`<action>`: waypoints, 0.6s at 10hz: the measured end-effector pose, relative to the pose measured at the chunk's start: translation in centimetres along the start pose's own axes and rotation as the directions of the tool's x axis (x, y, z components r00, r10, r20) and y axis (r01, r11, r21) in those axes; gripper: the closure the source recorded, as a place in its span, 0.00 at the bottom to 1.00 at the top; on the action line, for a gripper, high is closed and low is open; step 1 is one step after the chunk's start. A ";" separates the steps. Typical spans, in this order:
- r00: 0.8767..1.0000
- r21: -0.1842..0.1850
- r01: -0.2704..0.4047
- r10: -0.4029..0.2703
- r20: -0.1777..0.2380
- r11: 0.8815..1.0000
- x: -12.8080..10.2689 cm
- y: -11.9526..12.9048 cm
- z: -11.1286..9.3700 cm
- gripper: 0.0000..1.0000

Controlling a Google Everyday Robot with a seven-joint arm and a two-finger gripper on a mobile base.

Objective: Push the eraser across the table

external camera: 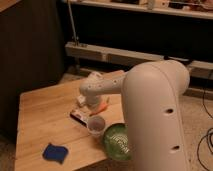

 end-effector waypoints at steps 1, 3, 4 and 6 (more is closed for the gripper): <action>1.000 0.007 0.000 0.000 0.005 1.000 0.0 0.0 0.6 1.00; 1.000 0.036 0.004 -0.005 0.022 0.999 -0.5 0.1 0.5 1.00; 1.000 0.042 0.002 -0.004 0.031 0.999 -0.7 0.0 -0.1 1.00; 0.999 0.018 0.016 -0.016 0.039 1.000 -0.8 0.2 -0.4 1.00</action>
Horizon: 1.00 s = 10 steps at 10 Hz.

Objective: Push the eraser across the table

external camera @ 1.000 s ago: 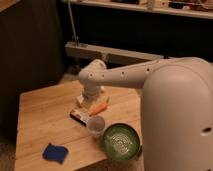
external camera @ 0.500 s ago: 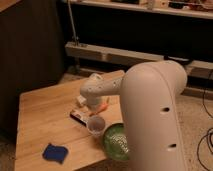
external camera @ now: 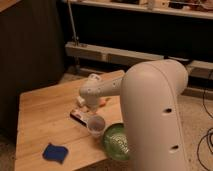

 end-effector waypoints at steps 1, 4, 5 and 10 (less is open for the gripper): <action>1.000 -0.009 0.005 -0.005 -0.002 1.000 0.0 0.3 0.3 1.00; 1.000 -0.023 0.023 -0.023 -0.017 0.999 -0.1 1.4 1.6 1.00; 0.999 -0.025 0.026 -0.027 -0.021 0.999 0.2 1.3 1.8 1.00; 0.988 -0.091 0.152 -0.154 -0.016 0.984 -1.3 7.1 2.3 1.00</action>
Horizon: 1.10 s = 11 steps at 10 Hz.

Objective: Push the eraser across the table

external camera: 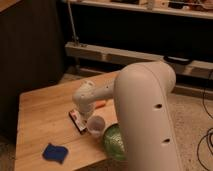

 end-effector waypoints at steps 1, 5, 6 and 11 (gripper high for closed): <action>0.999 -0.005 0.037 -0.037 0.004 0.999 -0.8 1.4 0.2 1.00; 0.998 -0.011 0.057 -0.057 0.008 0.998 -1.3 2.3 0.2 1.00; 0.998 -0.009 0.068 -0.068 0.008 0.998 -1.5 2.4 0.2 1.00; 0.995 -0.008 0.102 -0.101 0.022 0.995 -2.6 3.4 0.2 1.00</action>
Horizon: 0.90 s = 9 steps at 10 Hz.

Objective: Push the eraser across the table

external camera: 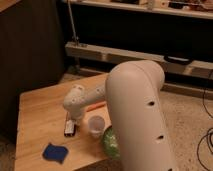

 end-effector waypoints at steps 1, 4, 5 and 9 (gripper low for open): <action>1.000 0.001 0.004 -0.004 -0.001 1.000 -0.1 0.0 0.0 1.00; 0.998 0.005 0.064 -0.064 0.018 0.998 -4.4 1.4 0.3 1.00; 0.995 0.011 0.092 -0.092 0.029 0.996 -6.3 1.9 0.2 1.00; 0.987 0.019 0.155 -0.156 0.025 0.988 -8.8 2.3 0.7 1.00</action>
